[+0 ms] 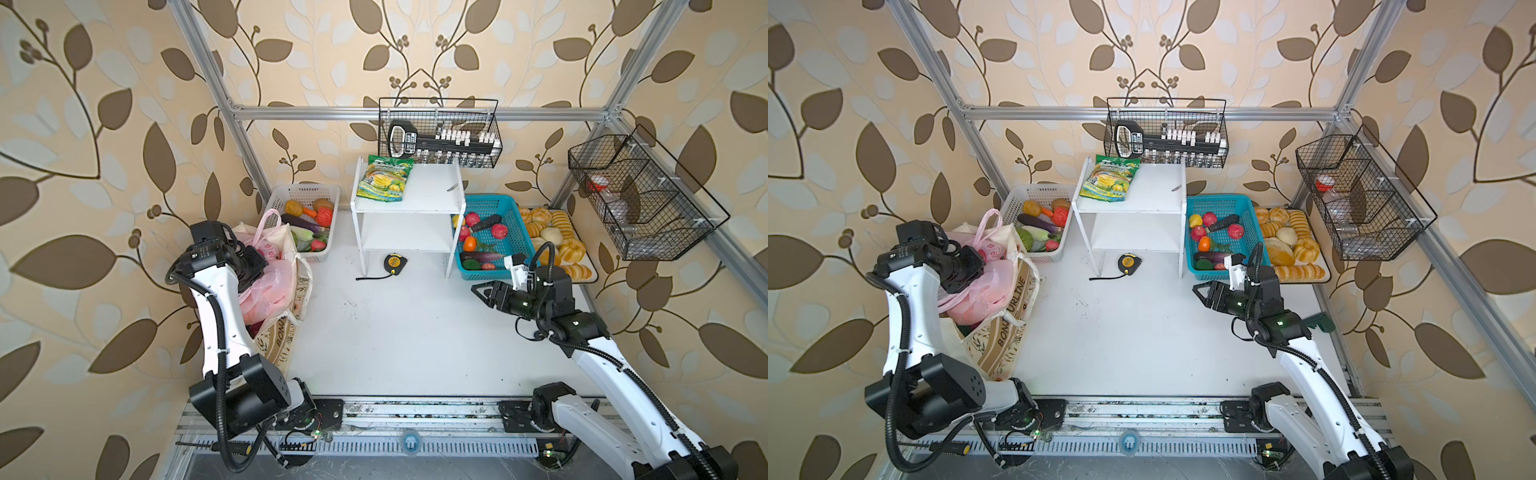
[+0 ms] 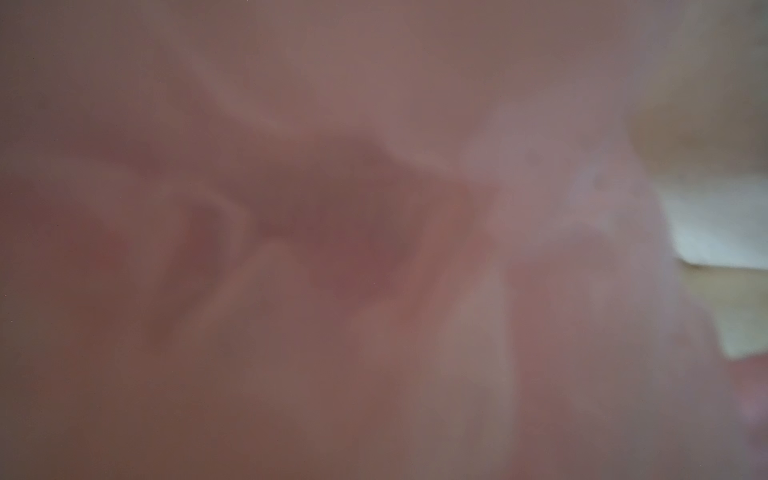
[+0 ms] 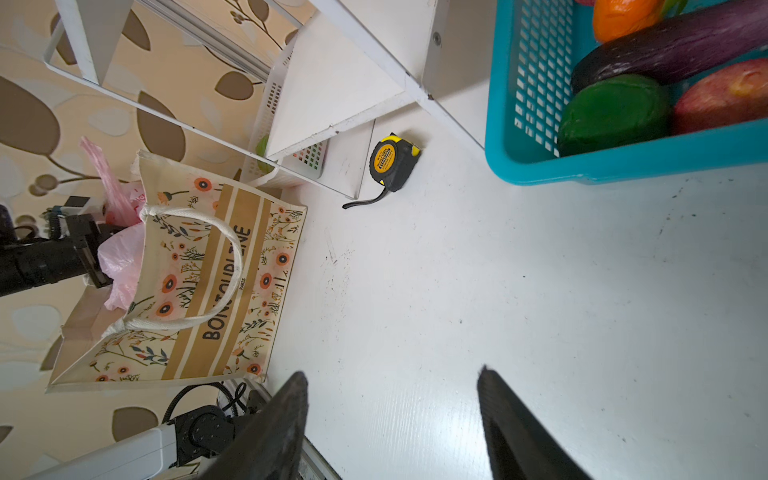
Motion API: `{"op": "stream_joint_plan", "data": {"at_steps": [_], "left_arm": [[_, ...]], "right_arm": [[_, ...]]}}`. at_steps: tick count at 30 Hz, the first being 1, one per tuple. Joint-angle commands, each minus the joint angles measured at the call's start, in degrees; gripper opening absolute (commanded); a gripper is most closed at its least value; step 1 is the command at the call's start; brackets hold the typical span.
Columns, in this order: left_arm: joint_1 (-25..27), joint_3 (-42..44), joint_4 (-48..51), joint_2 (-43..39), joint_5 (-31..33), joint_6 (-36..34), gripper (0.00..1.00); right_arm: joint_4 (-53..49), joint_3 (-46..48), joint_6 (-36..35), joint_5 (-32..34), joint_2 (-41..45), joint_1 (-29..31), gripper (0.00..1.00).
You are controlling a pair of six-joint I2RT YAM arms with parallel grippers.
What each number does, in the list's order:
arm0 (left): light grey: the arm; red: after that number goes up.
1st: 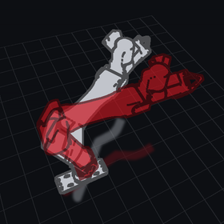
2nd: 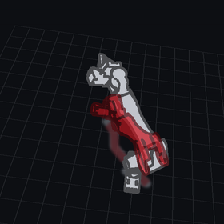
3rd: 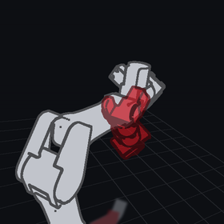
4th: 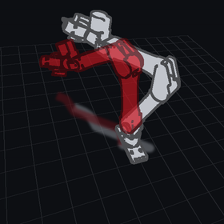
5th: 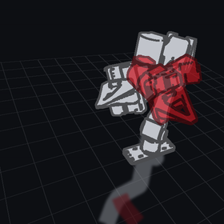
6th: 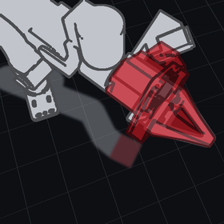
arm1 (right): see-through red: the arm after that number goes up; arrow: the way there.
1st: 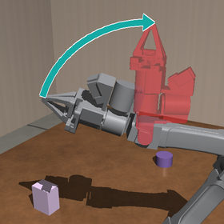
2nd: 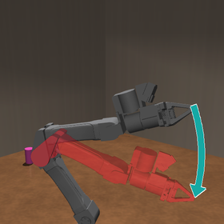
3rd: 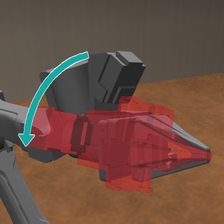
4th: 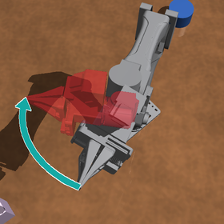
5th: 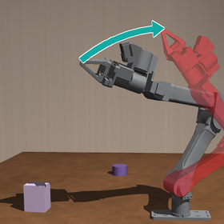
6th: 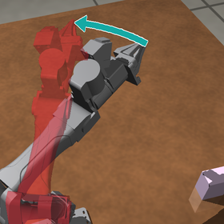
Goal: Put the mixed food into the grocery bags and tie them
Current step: 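Lower the pink bag into the floral tote bag with the left gripper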
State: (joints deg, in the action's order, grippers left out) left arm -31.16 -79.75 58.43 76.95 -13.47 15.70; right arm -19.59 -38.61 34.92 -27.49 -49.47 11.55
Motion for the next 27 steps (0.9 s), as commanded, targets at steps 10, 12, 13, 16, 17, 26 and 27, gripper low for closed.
{"op": "stream_joint_plan", "data": {"at_steps": [10,12,13,16,17,26,27], "left_arm": [[-0.04,-5.46,5.32,-2.32,6.02,3.0,0.57],[-0.04,-10.11,5.01,-5.14,5.73,3.53,0.68],[-0.04,-11.23,4.23,-6.18,5.88,4.0,0.71],[-0.04,-15.49,2.9,-6.46,6.22,3.44,0.78],[-0.04,-16.74,2.58,-5.25,6.58,2.92,0.78],[-0.04,-5.54,-3.12,3.11,16.87,3.26,0.47],[-0.04,-3.15,-3.59,3.36,16.25,3.45,0.46]], "right_arm": [[0.17,-0.65,1.21,1.47,0.43,0.26,0.65],[0.26,-0.5,1.55,1.64,0.48,0.4,0.65],[0.32,-0.5,1.69,1.72,0.5,0.47,0.65],[0.26,-0.59,1.84,1.84,0.5,0.75,0.65],[0.1,-0.66,1.92,2.03,0.54,0.79,0.65],[-0.42,0.3,2.66,3.45,2.47,1.19,0.65],[0.14,0.79,3.0,3.34,2.78,1.19,0.65]]}}
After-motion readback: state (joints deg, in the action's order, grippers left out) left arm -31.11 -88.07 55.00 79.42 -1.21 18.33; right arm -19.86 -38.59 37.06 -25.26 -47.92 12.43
